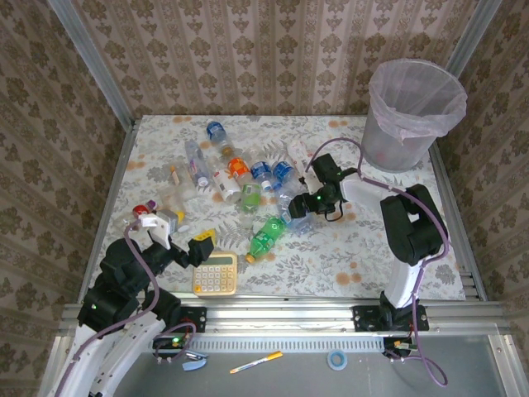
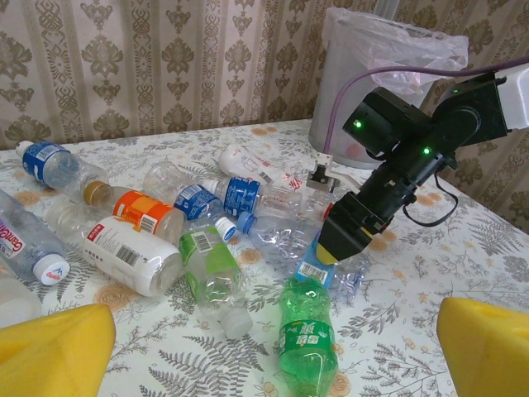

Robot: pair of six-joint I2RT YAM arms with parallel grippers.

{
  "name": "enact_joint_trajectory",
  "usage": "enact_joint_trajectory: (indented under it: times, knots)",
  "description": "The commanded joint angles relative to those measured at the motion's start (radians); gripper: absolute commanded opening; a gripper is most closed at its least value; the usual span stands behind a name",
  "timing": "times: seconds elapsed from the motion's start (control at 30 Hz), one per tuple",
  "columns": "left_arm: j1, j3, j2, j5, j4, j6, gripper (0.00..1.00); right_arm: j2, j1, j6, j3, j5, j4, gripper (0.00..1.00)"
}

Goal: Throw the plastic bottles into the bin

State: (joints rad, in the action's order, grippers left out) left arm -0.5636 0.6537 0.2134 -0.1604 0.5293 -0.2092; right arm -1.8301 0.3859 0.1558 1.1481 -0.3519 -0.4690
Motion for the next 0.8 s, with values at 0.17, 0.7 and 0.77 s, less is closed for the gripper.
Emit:
enact_joint_trajectory:
  times: [0.17, 0.7, 0.77]
  knots:
    - [-0.009, -0.005, -0.016, 0.004, -0.014, 0.016, 1.00, -0.023, 0.031, -0.030, 0.011, 0.104, -0.037, 0.71]
    - [-0.010, -0.005, -0.016, 0.008, -0.013, 0.013, 1.00, 0.164, 0.038, 0.001, -0.079, 0.151, -0.037, 0.28]
    - [-0.010, -0.005, -0.016, 0.008, -0.012, 0.013, 1.00, 0.188, 0.038, 0.007, -0.083, 0.144, -0.039, 0.25]
